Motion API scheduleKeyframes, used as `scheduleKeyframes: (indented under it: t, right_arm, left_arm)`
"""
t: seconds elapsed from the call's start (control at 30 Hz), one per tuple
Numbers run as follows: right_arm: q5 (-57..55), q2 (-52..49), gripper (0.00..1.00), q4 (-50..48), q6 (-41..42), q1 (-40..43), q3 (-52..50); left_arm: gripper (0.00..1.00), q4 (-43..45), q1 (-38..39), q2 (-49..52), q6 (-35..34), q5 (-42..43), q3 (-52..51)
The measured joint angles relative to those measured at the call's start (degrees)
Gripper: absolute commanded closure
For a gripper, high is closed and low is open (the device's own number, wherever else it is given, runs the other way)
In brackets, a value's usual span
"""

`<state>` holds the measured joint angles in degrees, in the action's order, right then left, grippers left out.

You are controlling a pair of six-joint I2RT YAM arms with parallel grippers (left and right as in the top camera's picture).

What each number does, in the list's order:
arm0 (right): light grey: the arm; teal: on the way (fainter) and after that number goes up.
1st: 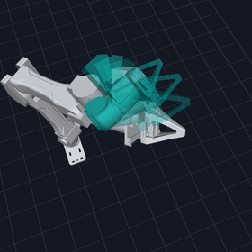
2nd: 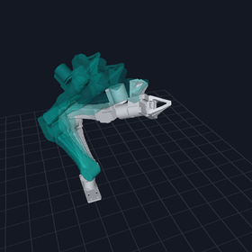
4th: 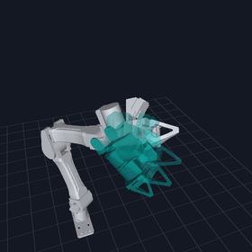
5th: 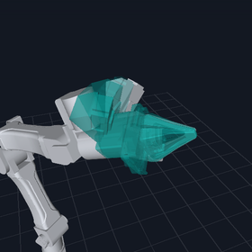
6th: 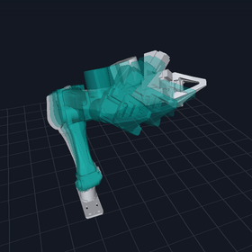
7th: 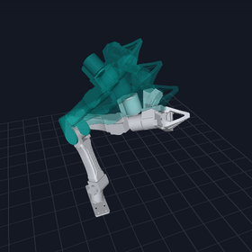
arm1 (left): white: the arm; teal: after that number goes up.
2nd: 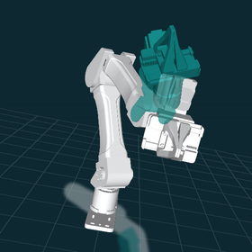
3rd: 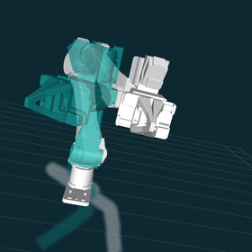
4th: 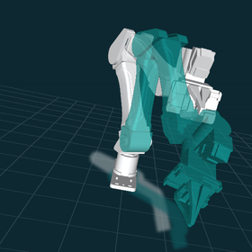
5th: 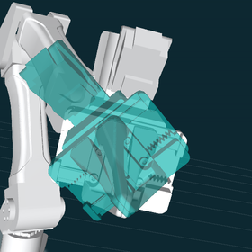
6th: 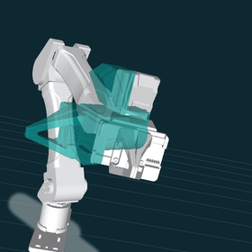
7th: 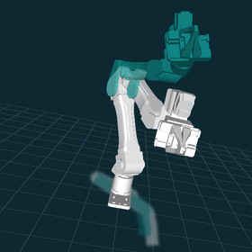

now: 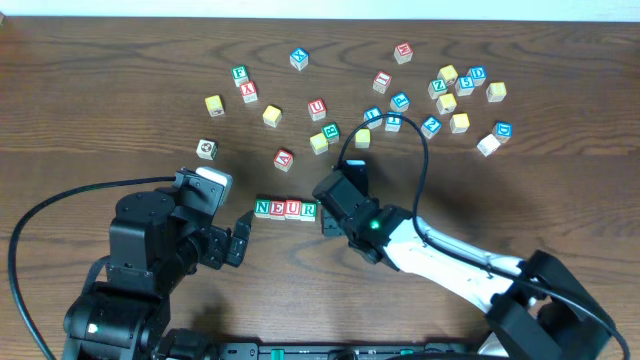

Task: Spell out NEURIPS
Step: 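Open the right gripper and lift away from the I block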

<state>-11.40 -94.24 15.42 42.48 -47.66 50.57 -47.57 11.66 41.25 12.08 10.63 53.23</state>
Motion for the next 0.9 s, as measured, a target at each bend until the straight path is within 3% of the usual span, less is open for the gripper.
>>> scheduleKeyframes:
  t: [0.3, 0.63, 0.9]
  right_arm:
    - [-1.3, 5.3, 0.6, 2.9, 0.0, 0.0, 0.0]
    - [-5.7, 7.0, 0.49, 11.7, -4.5, 0.0, 1.5]
    - [-7.6, 7.0, 0.42, 26.5, -8.9, 2.7, 16.8]
  left_arm:
    - [0.02, 0.0, 0.0, 0.0, 0.0, 0.0, 0.0]
    - [0.02, 0.0, 0.0, 0.0, 0.0, 0.0, 0.0]
    - [0.02, 0.0, 0.0, 0.0, 0.0, 0.0, 0.0]
